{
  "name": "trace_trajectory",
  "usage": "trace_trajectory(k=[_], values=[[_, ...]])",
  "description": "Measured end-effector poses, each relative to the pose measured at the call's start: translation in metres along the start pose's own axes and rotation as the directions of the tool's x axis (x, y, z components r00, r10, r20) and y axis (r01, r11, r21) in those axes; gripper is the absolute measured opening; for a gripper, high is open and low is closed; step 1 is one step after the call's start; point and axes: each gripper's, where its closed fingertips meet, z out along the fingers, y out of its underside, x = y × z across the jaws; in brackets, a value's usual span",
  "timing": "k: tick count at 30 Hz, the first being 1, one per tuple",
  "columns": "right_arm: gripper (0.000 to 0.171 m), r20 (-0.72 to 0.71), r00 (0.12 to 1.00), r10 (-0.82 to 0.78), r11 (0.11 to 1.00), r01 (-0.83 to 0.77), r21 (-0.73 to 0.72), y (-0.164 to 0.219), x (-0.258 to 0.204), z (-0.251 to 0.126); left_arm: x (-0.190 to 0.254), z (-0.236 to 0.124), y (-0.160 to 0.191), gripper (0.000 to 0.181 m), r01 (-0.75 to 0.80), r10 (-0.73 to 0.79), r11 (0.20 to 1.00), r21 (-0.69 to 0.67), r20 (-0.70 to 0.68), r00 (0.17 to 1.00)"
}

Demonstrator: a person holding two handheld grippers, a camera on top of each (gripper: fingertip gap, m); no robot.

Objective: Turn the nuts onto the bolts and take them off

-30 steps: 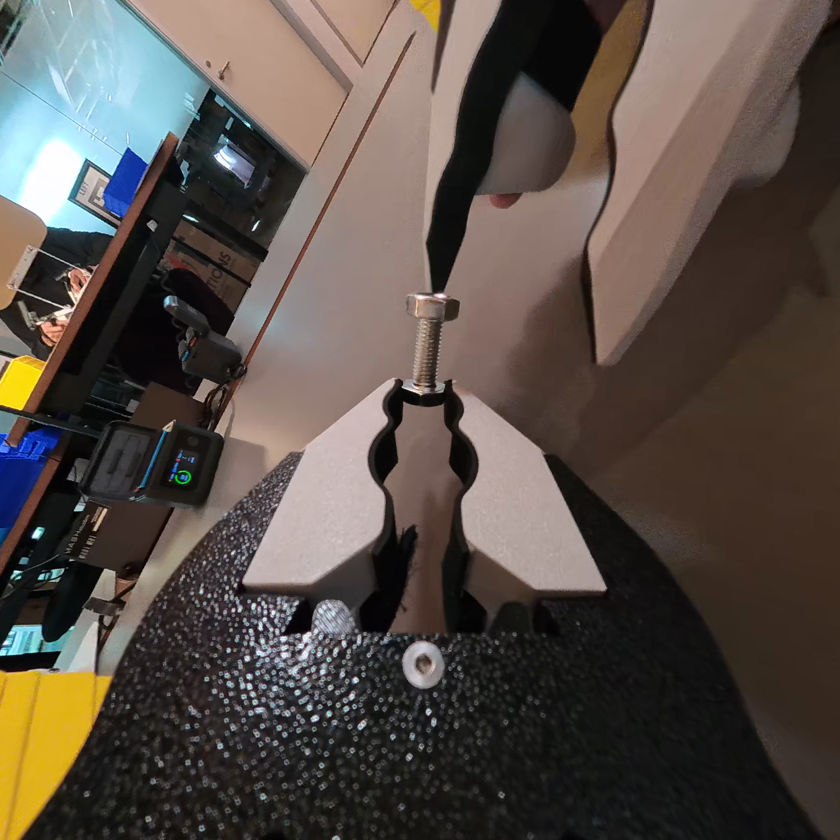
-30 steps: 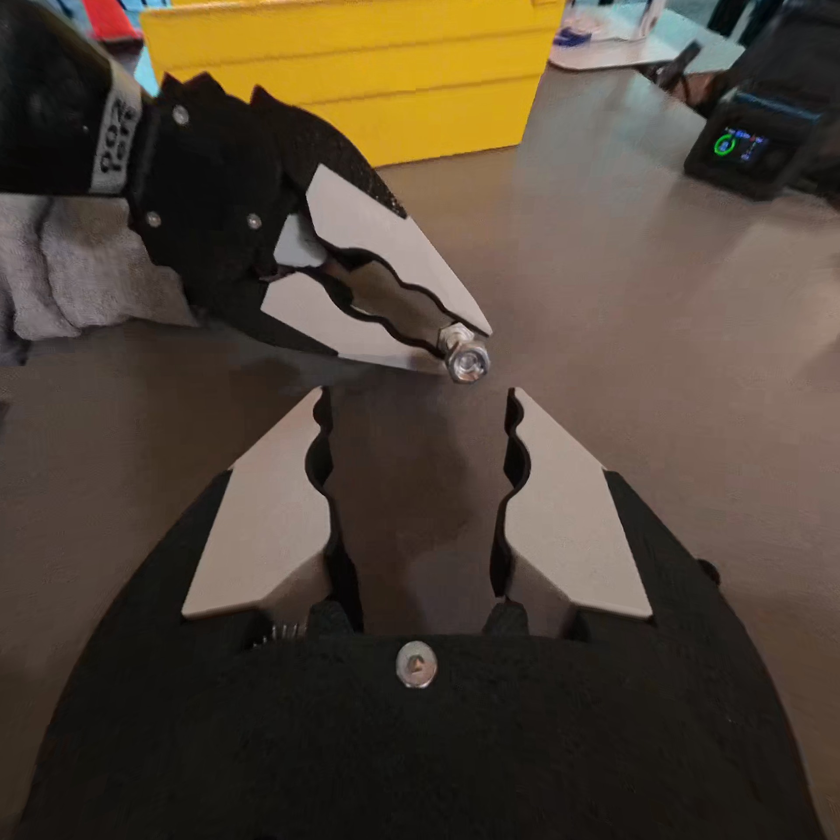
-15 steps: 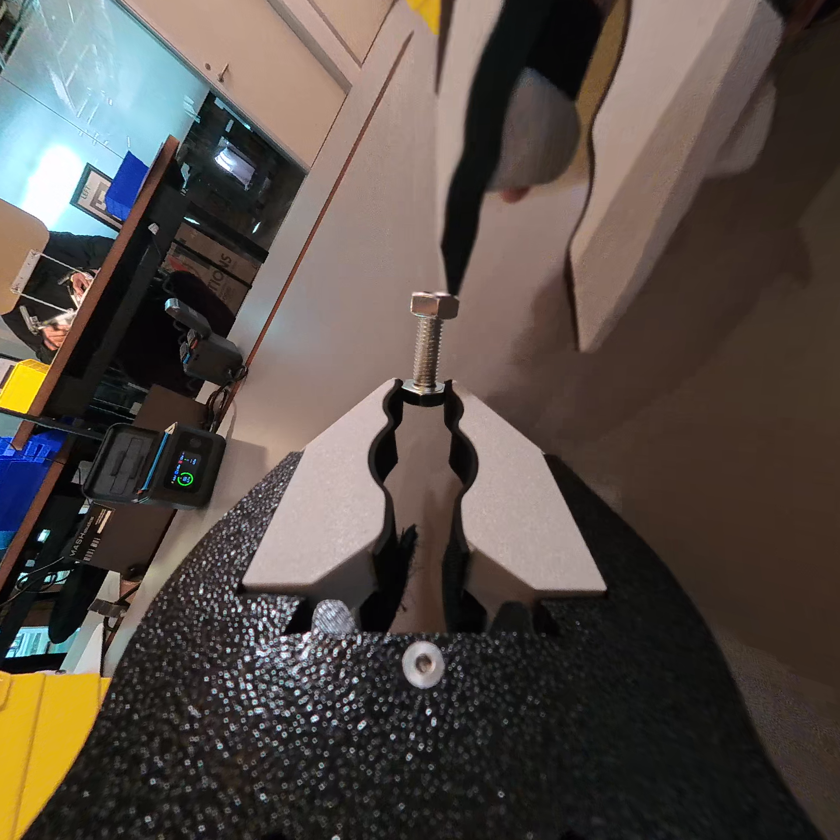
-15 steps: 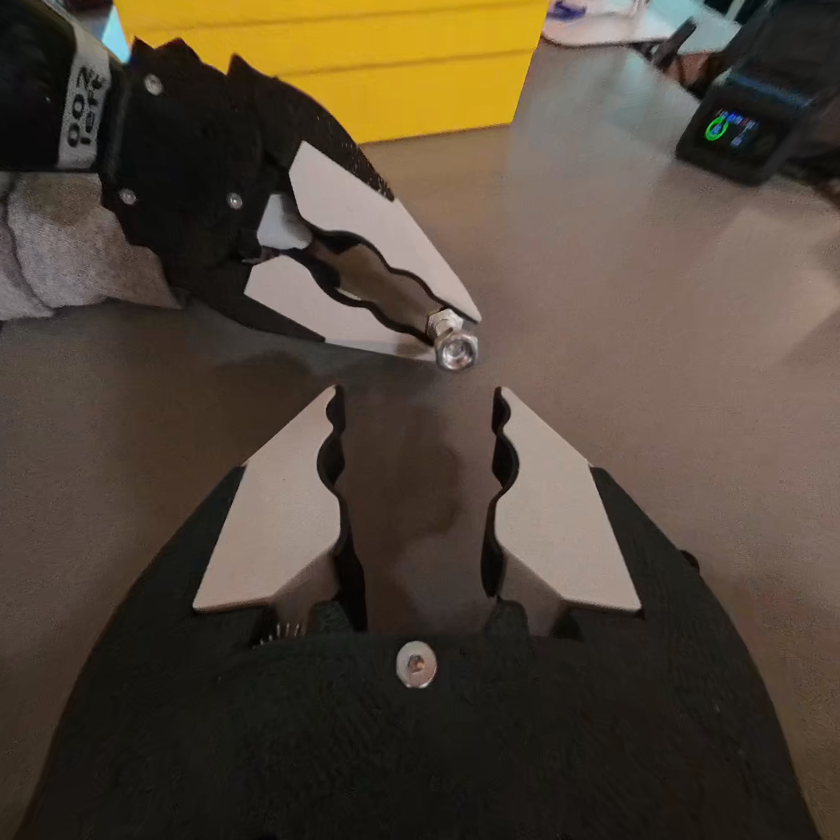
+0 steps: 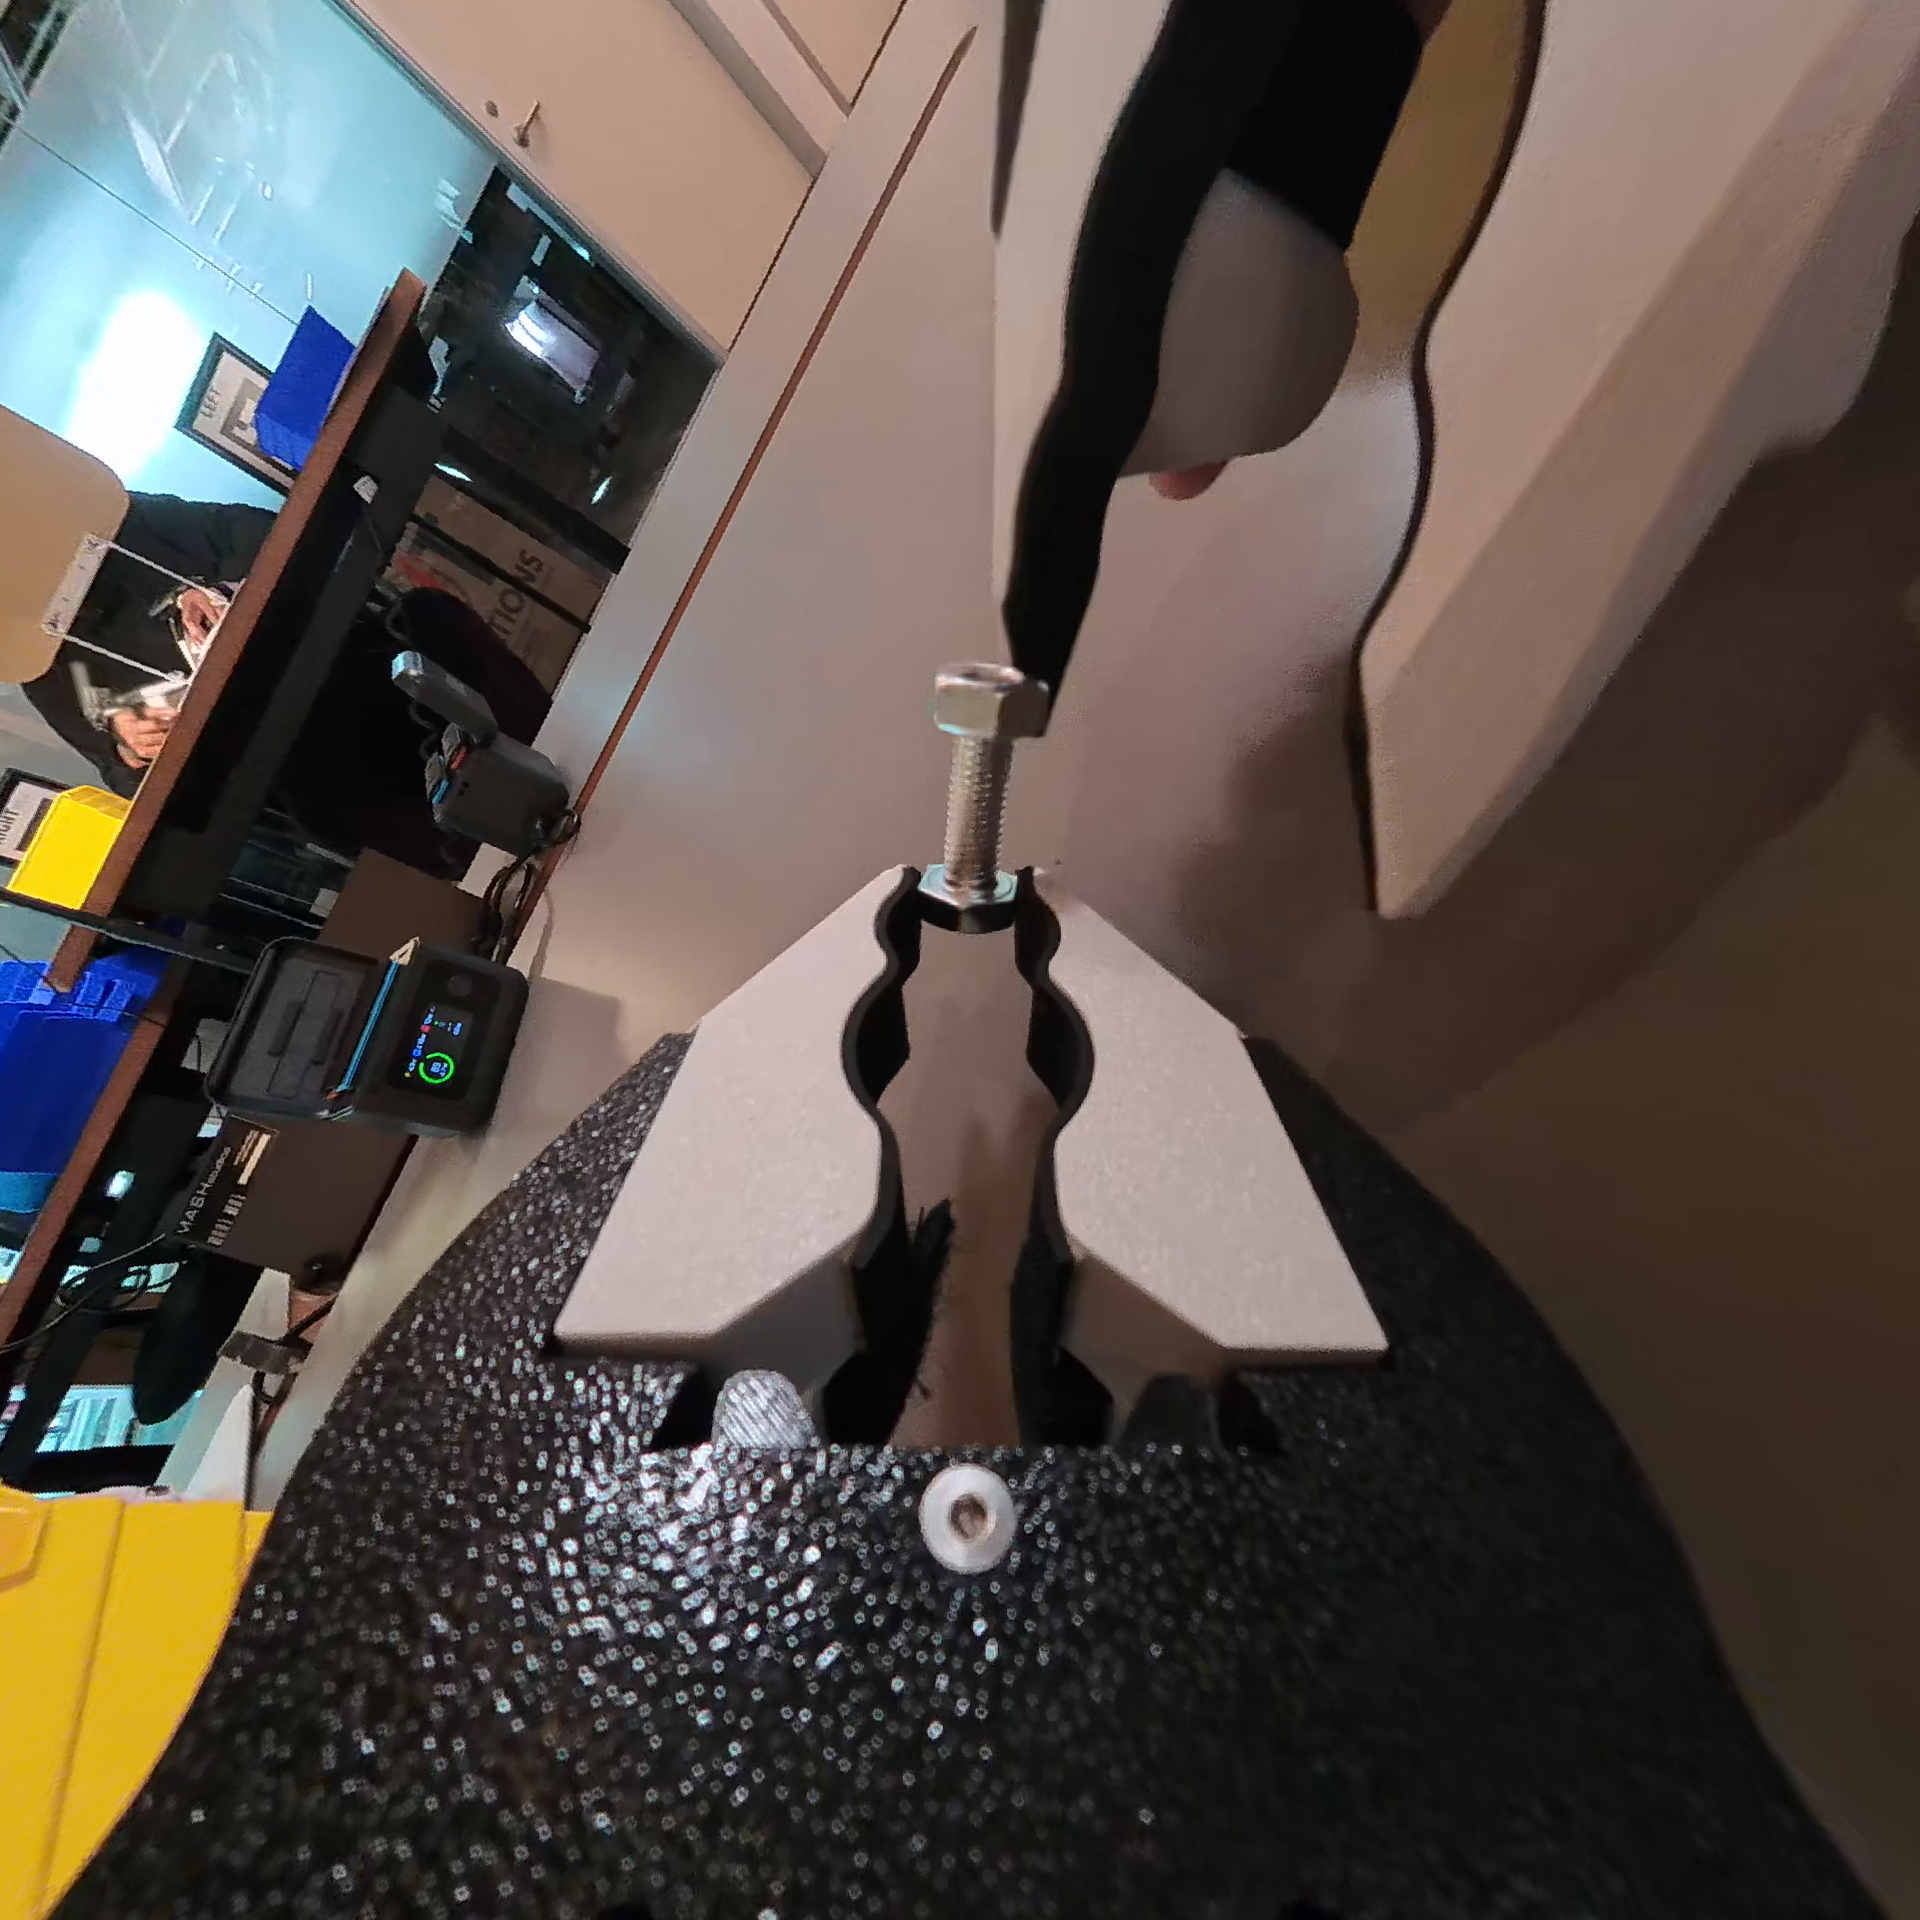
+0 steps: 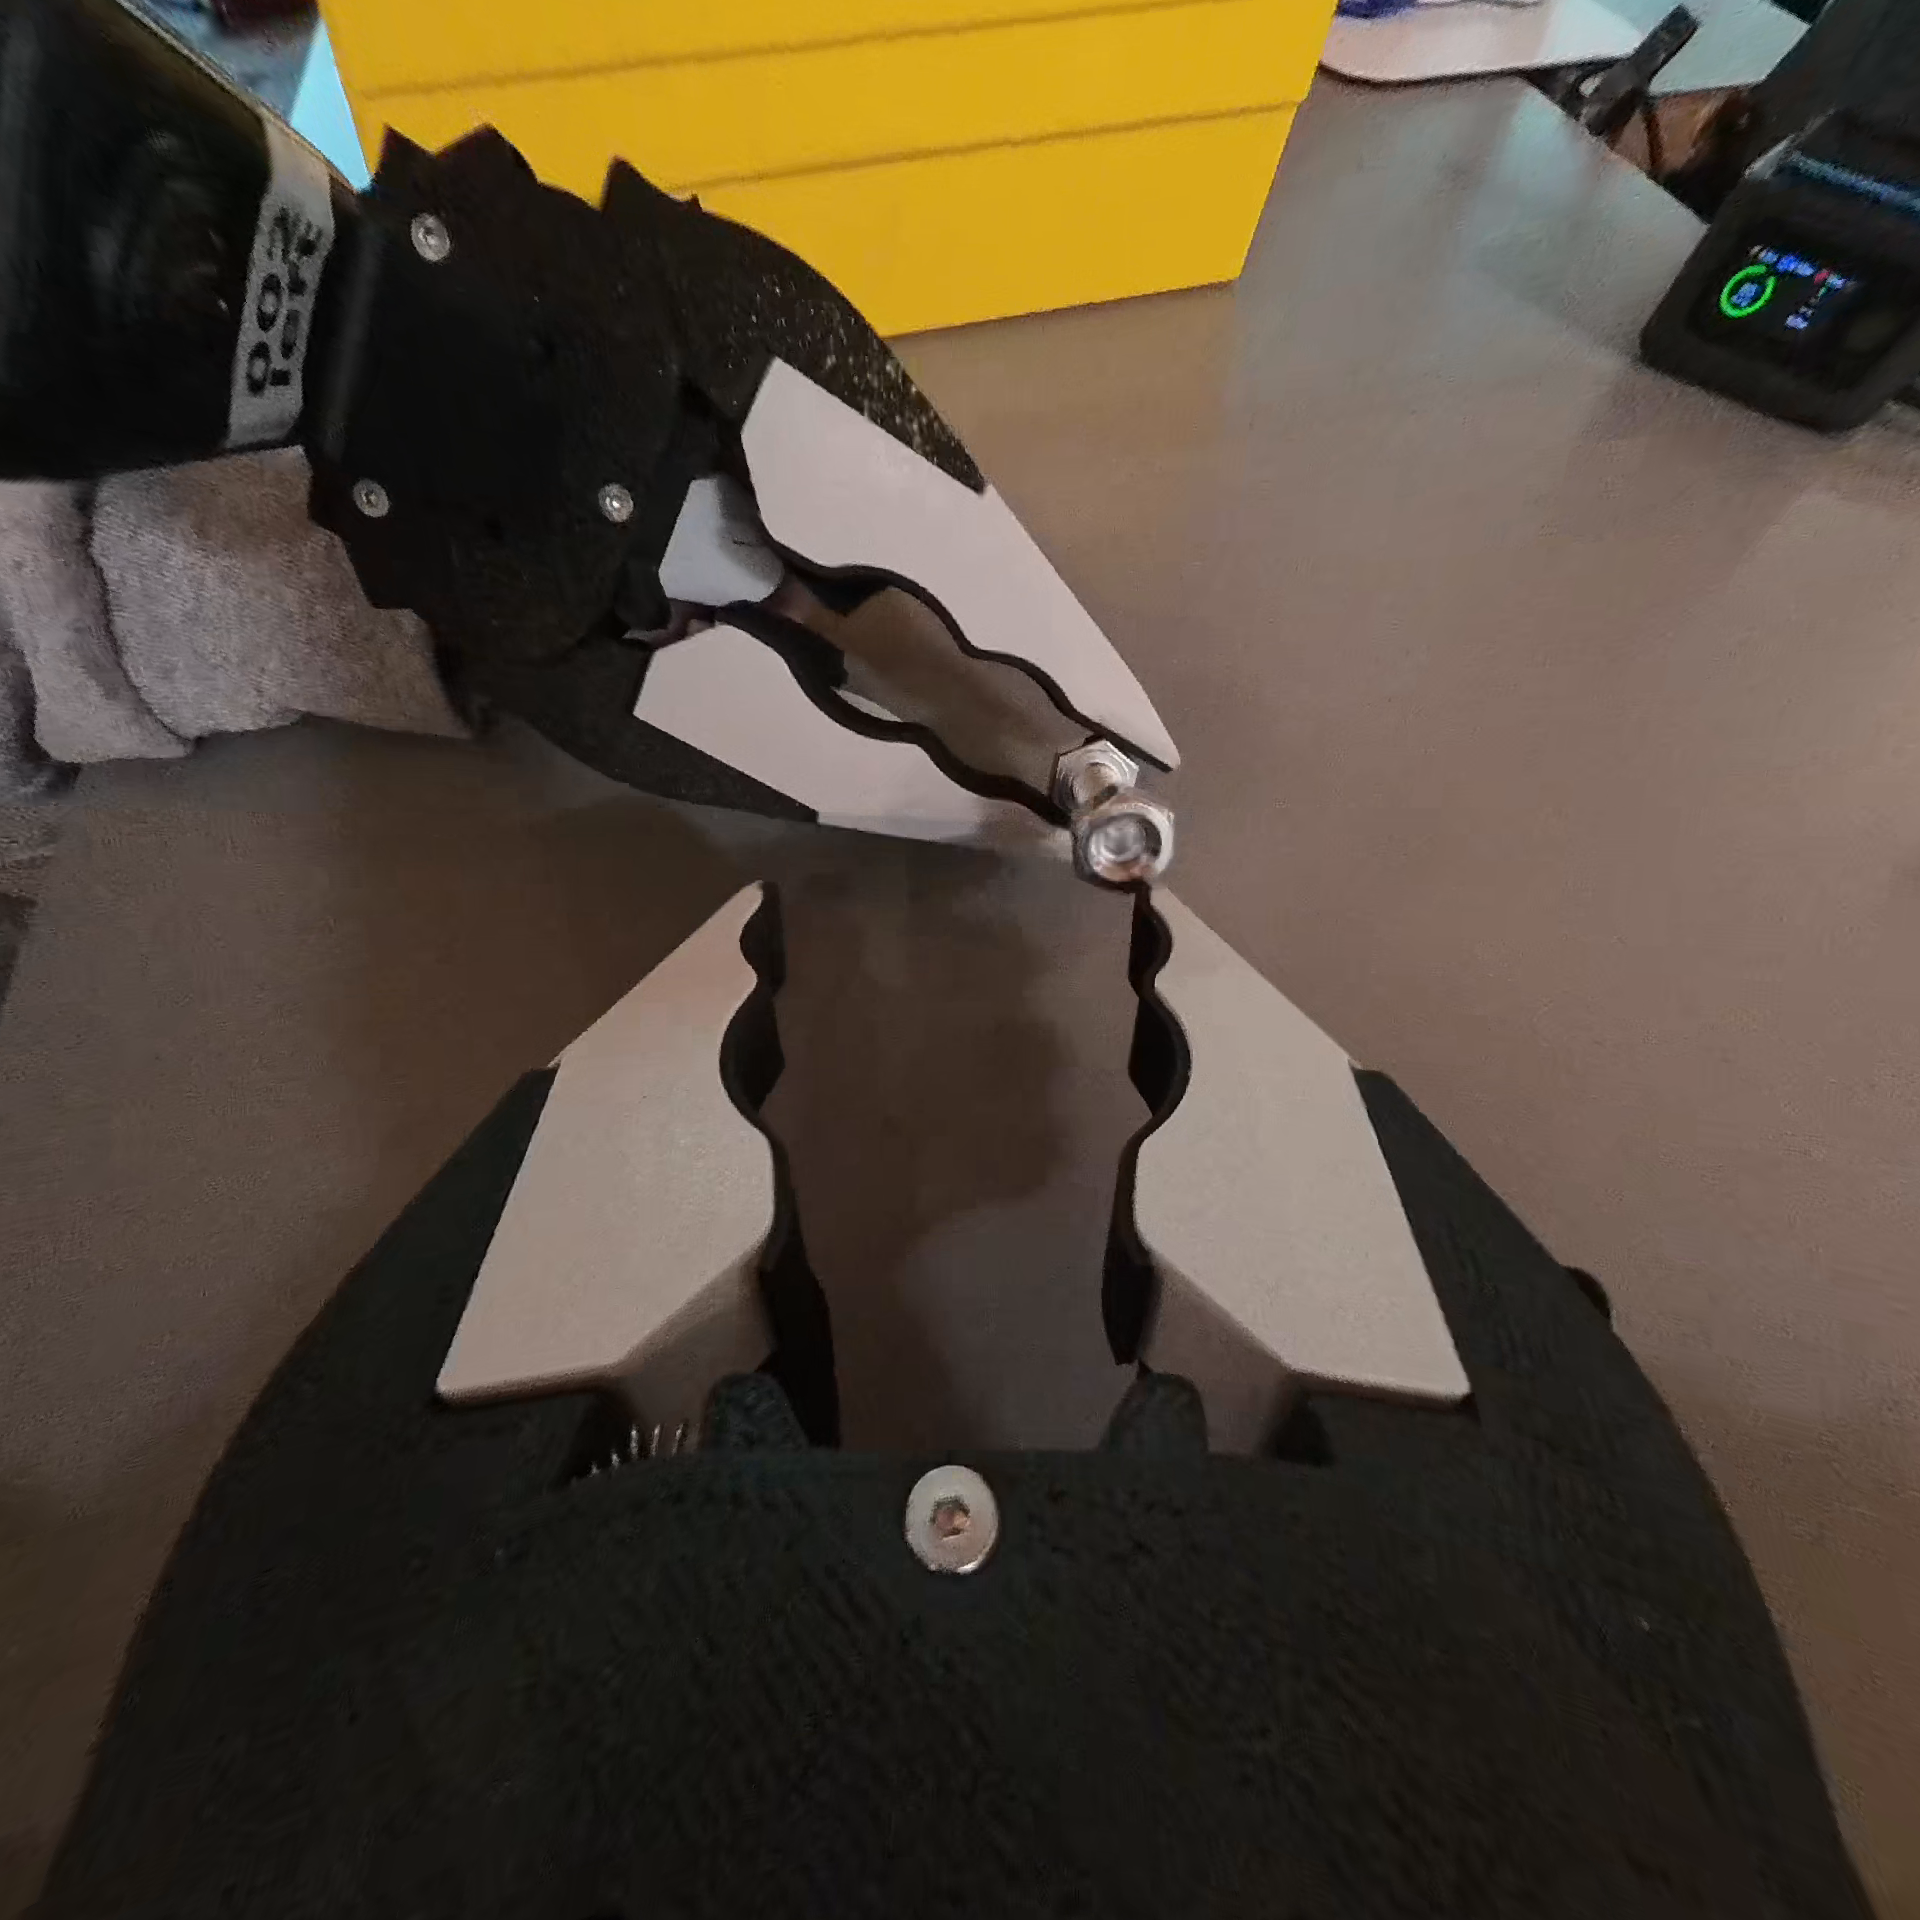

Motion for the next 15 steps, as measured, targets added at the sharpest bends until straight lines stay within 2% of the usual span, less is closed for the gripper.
trace_trajectory(k=[5,7,11,15], values=[[0.078,-0.041,0.989,-0.142,0.985,0.145,0.09,-0.025,-0.009,0.008,0.002,0.0,0.0,0.016,-0.041,0.041,0.999,-0.009,0.008,0.999],[0.079,-0.102,0.978,-0.181,0.982,0.186,0.04,-0.02,-0.004,0.01,0.001,0.0,0.0,0.016,-0.03,0.03,1.0,-0.008,0.008,1.0],[0.076,-0.12,0.991,-0.052,0.996,0.042,-0.083,0.006,0.011,0.003,0.001,0.0,0.0,0.017,-0.02,0.02,1.0,-0.005,0.006,1.0],[0.074,-0.073,0.997,-0.003,0.996,-0.004,-0.092,0.011,0.007,0.007,0.001,0.0,0.0,0.017,-0.035,0.035,0.999,-0.011,0.008,0.999]])
